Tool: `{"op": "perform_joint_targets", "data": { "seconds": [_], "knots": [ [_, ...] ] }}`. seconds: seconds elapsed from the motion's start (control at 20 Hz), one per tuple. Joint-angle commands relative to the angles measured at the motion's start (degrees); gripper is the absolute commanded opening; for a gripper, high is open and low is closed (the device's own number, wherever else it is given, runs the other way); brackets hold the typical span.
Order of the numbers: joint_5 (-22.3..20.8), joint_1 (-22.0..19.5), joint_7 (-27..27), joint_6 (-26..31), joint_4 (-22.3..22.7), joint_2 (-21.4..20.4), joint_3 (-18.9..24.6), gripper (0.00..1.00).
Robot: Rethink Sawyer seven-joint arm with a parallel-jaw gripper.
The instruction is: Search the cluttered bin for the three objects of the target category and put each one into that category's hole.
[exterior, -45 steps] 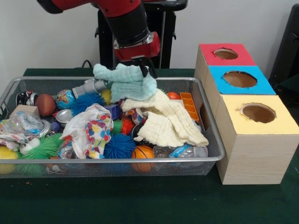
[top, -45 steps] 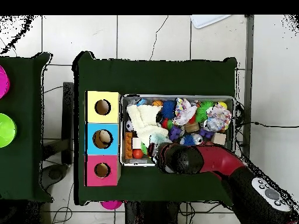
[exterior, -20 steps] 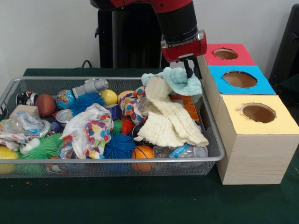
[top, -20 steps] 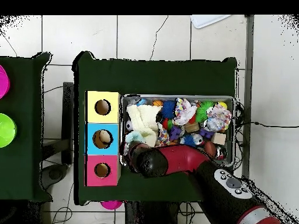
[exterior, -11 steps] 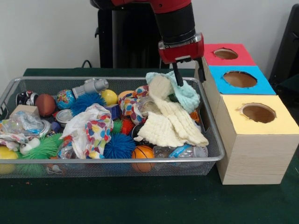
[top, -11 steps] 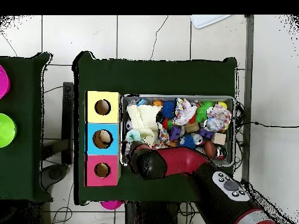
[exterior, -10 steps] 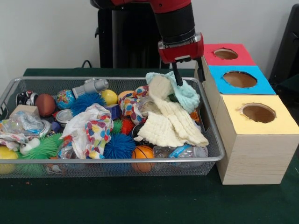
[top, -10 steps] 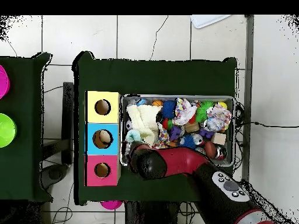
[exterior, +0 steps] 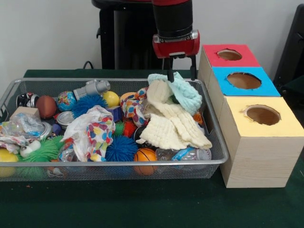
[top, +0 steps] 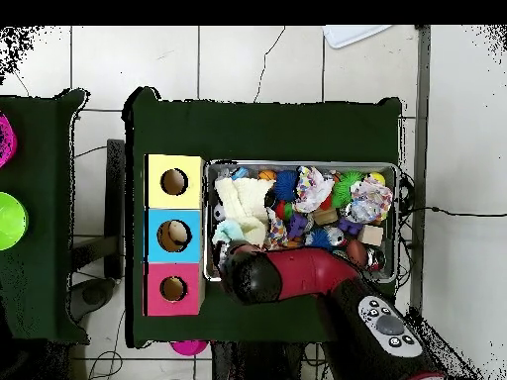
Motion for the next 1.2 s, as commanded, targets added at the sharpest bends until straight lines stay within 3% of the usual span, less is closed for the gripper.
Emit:
{"op": "perform_joint_targets", "data": {
  "seconds": [0.05,0.25,0.55,0.95,1.2],
  "knots": [
    [-6.18,2.08,-2.89,8.39,-10.08,-5.12,-5.70,1.00],
    [-9.63,2.71,-4.63,9.22,-12.47,-5.75,-6.44,1.00],
    [-12.43,-0.05,-7.63,8.91,-13.04,-5.03,-4.84,1.00],
    [-17.47,-6.39,-9.26,3.59,-10.00,-1.56,-3.04,1.00],
    [-23.73,-10.46,-10.04,0.00,-8.37,0.85,-2.88,1.00]
  ]
}}
